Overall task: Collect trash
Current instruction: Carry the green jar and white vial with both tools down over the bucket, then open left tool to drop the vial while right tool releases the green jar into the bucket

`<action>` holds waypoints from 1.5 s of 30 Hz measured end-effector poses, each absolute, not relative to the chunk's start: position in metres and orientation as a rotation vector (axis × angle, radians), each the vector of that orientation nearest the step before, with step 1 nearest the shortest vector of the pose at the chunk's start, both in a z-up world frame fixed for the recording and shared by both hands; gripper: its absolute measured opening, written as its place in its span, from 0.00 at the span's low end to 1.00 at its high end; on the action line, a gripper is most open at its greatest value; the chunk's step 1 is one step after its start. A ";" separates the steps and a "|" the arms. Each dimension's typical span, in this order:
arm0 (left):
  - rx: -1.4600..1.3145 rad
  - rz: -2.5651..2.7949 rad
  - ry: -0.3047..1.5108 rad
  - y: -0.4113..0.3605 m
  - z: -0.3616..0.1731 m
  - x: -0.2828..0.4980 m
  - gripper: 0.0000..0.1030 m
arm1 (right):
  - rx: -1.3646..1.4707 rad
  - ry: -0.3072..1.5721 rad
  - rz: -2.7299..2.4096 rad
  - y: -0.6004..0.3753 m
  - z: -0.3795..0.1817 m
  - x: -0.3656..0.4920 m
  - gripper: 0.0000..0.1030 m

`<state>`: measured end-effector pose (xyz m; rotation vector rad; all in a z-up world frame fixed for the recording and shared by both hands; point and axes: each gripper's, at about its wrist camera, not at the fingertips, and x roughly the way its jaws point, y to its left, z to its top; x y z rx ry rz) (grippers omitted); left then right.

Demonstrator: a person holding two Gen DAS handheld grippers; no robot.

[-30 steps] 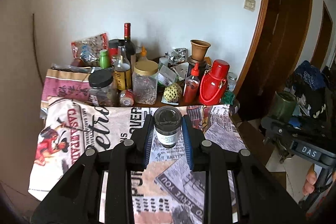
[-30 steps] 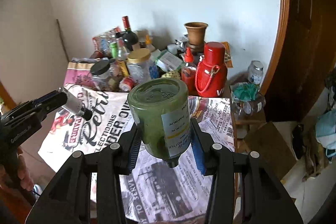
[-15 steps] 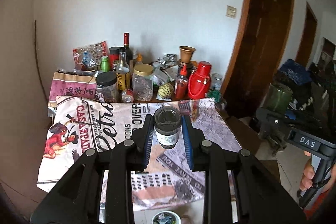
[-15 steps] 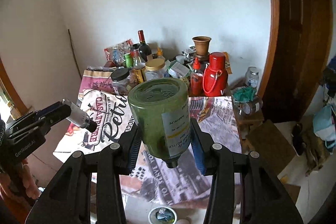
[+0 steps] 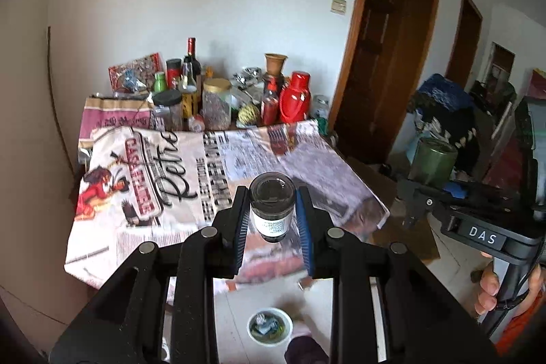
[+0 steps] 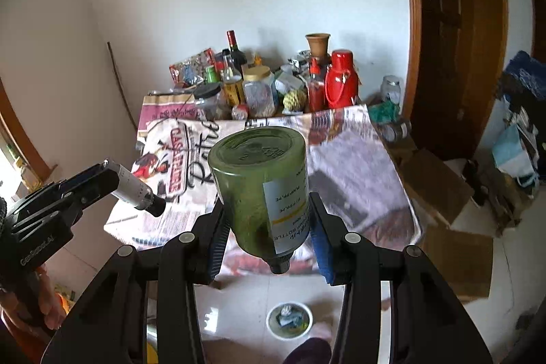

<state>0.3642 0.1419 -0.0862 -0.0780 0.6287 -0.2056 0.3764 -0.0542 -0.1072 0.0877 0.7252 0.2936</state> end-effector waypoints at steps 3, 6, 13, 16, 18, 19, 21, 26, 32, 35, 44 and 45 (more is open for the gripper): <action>-0.074 -0.232 0.654 0.140 -0.096 0.346 0.26 | 0.087 0.743 0.281 -0.051 -0.113 0.354 0.39; -0.068 -0.243 0.695 0.136 -0.108 0.332 0.26 | 0.084 0.769 0.274 -0.050 -0.119 0.339 0.39; -0.068 -0.253 0.783 0.127 -0.136 0.317 0.26 | 0.098 0.834 0.266 -0.054 -0.142 0.323 0.39; -0.068 -0.247 0.815 0.121 -0.151 0.317 0.26 | 0.094 0.866 0.272 -0.059 -0.156 0.324 0.39; -0.070 -0.245 0.834 0.117 -0.162 0.318 0.26 | 0.091 0.888 0.280 -0.062 -0.167 0.329 0.39; -0.069 -0.240 0.851 0.114 -0.172 0.321 0.26 | 0.091 0.899 0.284 -0.063 -0.173 0.332 0.39; -0.068 -0.231 0.880 0.109 -0.189 0.325 0.26 | 0.095 0.915 0.293 -0.067 -0.185 0.338 0.39; -0.101 -0.219 0.953 0.097 -0.242 0.335 0.26 | 0.078 0.951 0.313 -0.074 -0.226 0.355 0.39; -0.134 -0.217 1.036 0.083 -0.320 0.349 0.26 | 0.037 1.016 0.361 -0.079 -0.283 0.375 0.39; -0.159 -0.228 1.077 0.077 -0.358 0.356 0.26 | 0.018 1.034 0.377 -0.080 -0.310 0.383 0.39; -0.231 -0.145 1.183 0.083 -0.434 0.372 0.43 | 0.015 1.114 0.424 -0.075 -0.375 0.404 0.39; -0.225 -0.128 1.186 0.086 -0.436 0.371 0.43 | 0.016 1.120 0.429 -0.074 -0.379 0.405 0.39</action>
